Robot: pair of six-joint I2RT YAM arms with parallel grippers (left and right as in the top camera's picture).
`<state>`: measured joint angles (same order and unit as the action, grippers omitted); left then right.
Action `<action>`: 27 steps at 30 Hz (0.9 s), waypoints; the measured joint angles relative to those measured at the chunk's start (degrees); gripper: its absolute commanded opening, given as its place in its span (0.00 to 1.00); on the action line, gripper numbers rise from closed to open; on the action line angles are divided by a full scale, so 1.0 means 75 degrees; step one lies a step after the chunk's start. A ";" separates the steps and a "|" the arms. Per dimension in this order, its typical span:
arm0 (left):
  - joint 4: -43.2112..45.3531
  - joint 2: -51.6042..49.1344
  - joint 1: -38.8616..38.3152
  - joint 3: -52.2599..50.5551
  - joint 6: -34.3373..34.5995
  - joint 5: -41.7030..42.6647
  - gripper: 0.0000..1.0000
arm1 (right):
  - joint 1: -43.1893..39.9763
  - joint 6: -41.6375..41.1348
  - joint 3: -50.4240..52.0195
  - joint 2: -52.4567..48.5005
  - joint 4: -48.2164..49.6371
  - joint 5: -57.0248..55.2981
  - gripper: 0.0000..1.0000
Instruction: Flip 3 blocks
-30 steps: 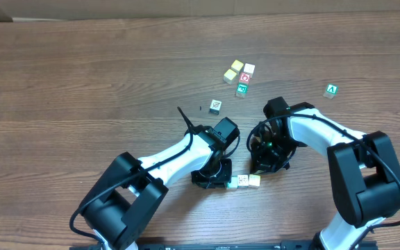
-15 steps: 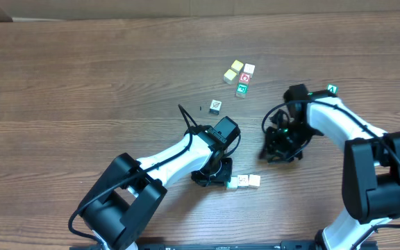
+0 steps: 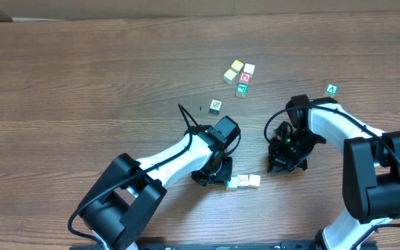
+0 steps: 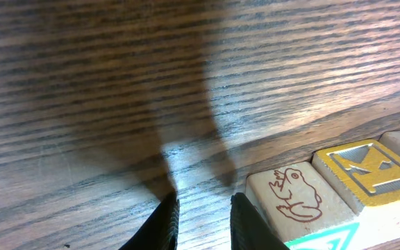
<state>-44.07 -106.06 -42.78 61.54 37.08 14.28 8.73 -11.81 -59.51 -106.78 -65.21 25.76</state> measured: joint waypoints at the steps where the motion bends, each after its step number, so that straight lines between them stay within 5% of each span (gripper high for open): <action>1: 0.0003 0.0000 0.0000 0.0000 0.0000 0.0000 0.20 | 0.0009 0.0003 0.0000 0.0000 0.0029 0.0035 0.04; 27: 0.0000 0.0000 0.0000 0.0000 0.0000 0.0006 0.21 | 0.0769 -0.0003 0.0003 0.0000 0.0414 0.0353 0.04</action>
<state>-44.07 -106.06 -42.78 61.54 37.08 14.33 14.50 -11.84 -59.48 -106.78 -62.11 28.40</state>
